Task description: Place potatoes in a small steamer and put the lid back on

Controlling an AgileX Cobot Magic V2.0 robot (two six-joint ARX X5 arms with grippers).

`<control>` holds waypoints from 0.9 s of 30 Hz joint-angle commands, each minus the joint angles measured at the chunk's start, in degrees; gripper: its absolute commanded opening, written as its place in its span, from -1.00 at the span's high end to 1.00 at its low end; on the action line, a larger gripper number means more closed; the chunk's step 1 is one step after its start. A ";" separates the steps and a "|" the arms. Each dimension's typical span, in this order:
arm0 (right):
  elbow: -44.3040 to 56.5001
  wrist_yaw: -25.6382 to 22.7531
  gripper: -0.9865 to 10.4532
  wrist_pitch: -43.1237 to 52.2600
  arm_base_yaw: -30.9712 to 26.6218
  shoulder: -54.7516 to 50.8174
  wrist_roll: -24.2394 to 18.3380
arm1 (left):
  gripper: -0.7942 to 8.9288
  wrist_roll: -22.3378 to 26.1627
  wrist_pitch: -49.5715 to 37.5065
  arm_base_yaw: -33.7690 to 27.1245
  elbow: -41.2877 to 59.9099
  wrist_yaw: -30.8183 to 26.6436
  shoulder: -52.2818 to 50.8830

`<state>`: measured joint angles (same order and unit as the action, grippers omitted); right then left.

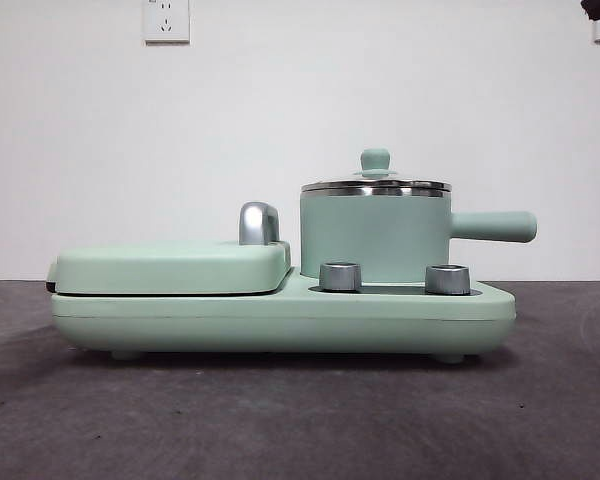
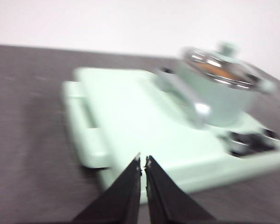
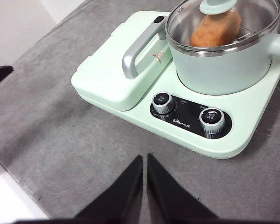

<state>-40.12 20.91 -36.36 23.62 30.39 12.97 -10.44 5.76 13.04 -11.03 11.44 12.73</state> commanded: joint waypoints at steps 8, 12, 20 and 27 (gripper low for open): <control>-0.39 0.09 0.81 0.61 0.26 0.17 0.04 | 0.80 -0.98 -0.48 -11.65 9.97 -5.73 -12.48; -0.39 0.09 0.81 0.61 0.26 0.17 0.04 | 0.80 -0.98 0.74 -12.90 10.29 -13.25 -12.57; -0.39 0.09 0.81 0.70 0.26 0.17 0.04 | 0.80 -1.20 4.76 -13.03 10.29 -17.33 -12.57; -0.39 0.09 0.81 0.74 0.26 0.17 0.04 | 0.80 -1.44 4.76 -13.03 10.29 -17.27 -12.57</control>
<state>-40.12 20.88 -36.34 23.62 30.39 12.97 -11.62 10.17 0.10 -1.87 -5.82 0.21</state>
